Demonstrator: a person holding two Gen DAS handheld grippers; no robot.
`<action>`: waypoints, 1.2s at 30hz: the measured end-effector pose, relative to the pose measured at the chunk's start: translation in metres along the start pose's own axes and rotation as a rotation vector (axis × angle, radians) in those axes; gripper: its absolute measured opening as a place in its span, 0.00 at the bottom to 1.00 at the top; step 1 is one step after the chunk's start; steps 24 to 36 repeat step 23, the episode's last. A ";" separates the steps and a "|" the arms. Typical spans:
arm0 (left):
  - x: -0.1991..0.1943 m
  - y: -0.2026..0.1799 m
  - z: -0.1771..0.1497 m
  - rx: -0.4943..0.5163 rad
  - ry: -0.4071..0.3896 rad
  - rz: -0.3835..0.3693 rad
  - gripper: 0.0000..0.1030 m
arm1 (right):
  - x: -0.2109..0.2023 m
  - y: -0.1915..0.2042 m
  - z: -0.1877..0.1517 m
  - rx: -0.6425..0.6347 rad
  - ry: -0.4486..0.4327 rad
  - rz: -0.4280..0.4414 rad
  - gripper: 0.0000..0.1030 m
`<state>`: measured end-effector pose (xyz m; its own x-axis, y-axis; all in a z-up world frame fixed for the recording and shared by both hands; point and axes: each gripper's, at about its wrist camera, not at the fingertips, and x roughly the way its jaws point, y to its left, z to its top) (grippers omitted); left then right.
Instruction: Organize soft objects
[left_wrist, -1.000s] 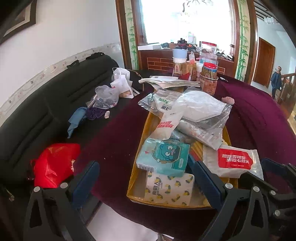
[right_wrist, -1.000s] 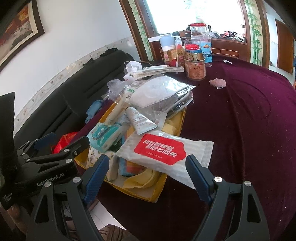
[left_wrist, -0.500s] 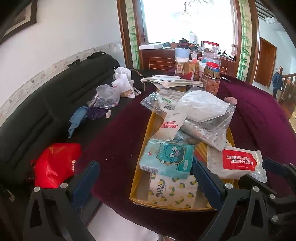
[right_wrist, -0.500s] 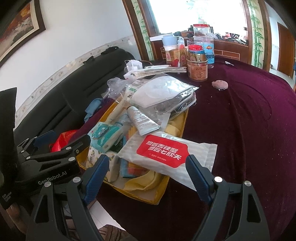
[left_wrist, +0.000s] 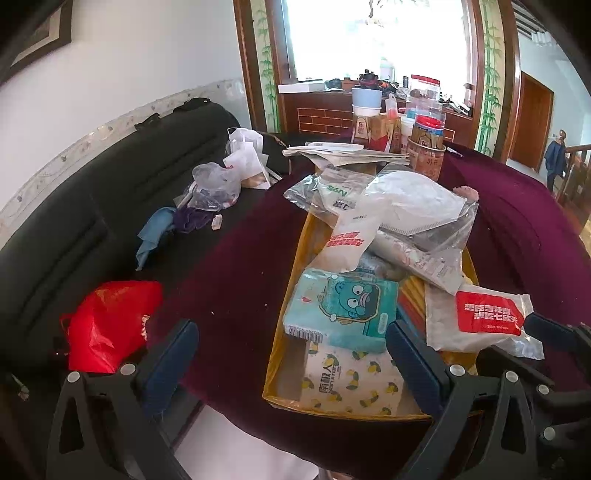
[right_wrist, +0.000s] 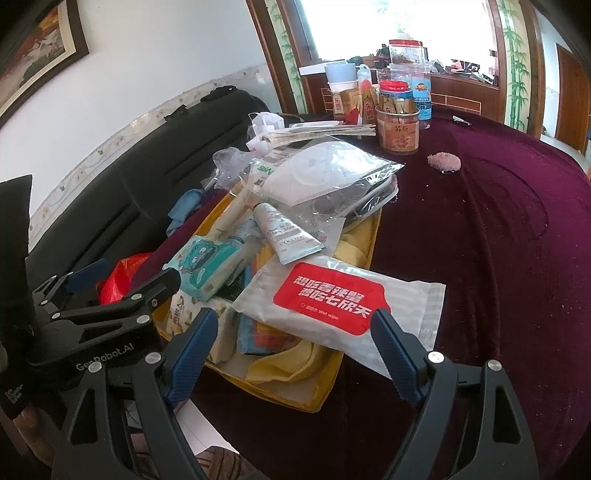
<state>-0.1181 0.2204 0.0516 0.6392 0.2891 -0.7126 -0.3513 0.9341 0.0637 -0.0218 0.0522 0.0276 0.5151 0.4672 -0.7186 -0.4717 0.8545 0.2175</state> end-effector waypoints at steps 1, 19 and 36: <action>0.001 -0.001 0.000 0.001 0.000 0.003 1.00 | 0.000 0.000 0.000 0.001 0.000 -0.001 0.82; 0.008 -0.006 0.017 0.019 0.016 -0.063 0.99 | 0.003 -0.001 0.005 -0.001 -0.003 -0.028 0.82; 0.003 -0.005 0.019 0.020 -0.016 -0.086 1.00 | 0.003 -0.006 0.007 0.011 -0.006 -0.035 0.82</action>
